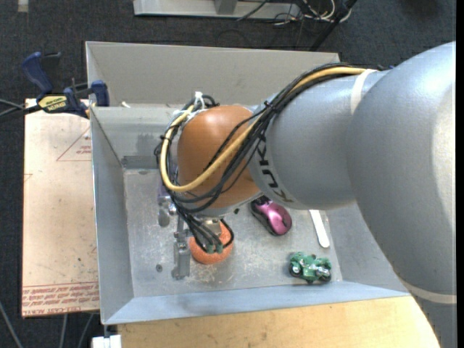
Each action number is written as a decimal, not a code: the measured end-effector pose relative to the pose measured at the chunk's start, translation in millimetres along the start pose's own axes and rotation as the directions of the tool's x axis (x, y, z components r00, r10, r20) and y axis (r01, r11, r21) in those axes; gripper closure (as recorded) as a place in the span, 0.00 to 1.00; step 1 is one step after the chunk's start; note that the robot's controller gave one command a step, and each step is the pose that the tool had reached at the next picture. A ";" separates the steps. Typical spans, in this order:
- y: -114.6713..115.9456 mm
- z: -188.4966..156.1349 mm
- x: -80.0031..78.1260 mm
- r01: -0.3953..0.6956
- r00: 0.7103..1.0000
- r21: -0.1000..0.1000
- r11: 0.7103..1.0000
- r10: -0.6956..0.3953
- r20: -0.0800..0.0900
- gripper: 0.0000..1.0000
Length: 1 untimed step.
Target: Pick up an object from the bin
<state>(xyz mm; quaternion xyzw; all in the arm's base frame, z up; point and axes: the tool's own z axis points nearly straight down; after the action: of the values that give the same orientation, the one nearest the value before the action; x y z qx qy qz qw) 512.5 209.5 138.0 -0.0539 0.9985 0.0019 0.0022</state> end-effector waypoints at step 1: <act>-26.3 9.7 -1.1 -0.001 1.000 0.003 1.000 0.002 -0.016 0.00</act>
Offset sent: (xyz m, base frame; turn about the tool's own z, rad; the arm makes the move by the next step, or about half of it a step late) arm -0.0197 -0.0560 -0.0647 -0.1267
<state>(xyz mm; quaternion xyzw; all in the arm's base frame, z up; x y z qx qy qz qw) 516.4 183.5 128.2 -0.0532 0.9986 -0.0001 -0.0059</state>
